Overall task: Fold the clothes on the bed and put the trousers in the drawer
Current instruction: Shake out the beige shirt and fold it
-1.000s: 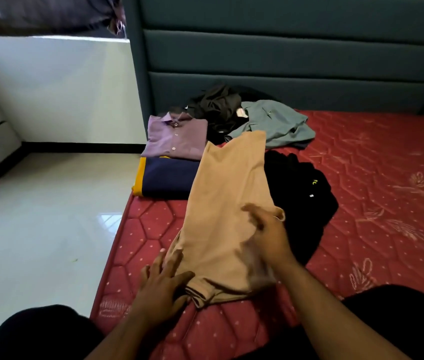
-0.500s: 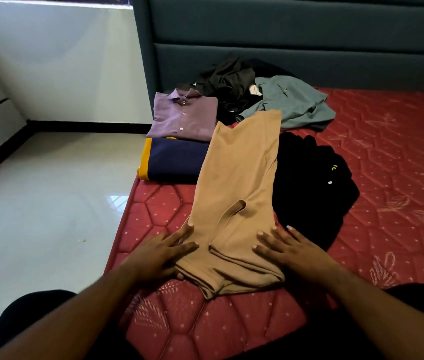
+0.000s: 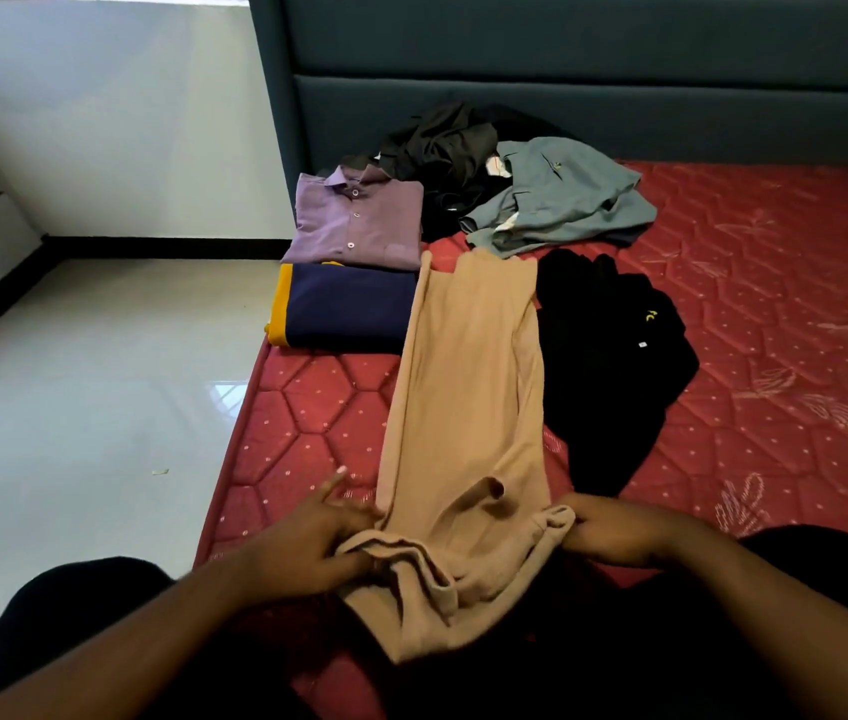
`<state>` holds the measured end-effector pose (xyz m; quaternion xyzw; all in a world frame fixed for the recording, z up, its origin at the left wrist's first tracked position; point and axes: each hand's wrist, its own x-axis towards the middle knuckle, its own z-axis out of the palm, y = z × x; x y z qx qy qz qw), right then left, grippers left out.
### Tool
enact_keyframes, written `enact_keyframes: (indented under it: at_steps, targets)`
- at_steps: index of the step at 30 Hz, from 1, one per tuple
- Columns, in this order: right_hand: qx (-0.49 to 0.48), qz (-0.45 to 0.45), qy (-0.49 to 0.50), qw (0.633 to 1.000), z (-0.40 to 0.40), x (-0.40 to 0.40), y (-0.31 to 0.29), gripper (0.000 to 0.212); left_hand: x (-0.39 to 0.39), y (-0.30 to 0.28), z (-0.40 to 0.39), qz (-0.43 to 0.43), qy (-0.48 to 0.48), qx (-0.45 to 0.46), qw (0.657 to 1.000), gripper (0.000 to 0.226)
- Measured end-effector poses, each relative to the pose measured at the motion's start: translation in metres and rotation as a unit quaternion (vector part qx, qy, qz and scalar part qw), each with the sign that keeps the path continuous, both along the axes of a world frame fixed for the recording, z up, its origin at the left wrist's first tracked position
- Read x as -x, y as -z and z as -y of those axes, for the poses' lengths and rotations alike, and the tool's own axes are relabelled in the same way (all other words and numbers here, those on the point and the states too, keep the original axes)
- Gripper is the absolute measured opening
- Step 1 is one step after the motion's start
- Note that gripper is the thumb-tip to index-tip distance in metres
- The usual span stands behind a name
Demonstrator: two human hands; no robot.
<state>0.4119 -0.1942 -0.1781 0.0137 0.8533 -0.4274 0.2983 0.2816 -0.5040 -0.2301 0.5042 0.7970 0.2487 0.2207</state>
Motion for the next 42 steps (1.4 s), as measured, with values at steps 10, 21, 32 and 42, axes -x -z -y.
enact_keyframes:
  at_steps: [10, 21, 32, 42]
  targets:
    - [0.344, 0.087, 0.210, 0.911, 0.010, -0.005, -0.039, 0.053, -0.007, -0.092, -0.014, 0.424, -0.064, -0.075, 0.900, 0.029]
    - [0.080, -0.144, 0.580, 0.798, -0.066, 0.116, 0.043, 0.032, 0.137, -0.031, -0.137, 0.074, -0.451, -0.187, 0.869, 0.037]
    - [-0.397, -0.204, 0.081, 0.891, -0.023, 0.057, 0.063, 0.068, 0.073, 0.077, -0.069, -0.208, -0.122, -0.014, 0.970, 0.076]
    - [-0.442, -0.217, 0.009, 0.870, -0.023, 0.046, 0.040, 0.054, 0.079, 0.022, -0.053, -0.065, -0.184, -0.102, 0.975, 0.031]
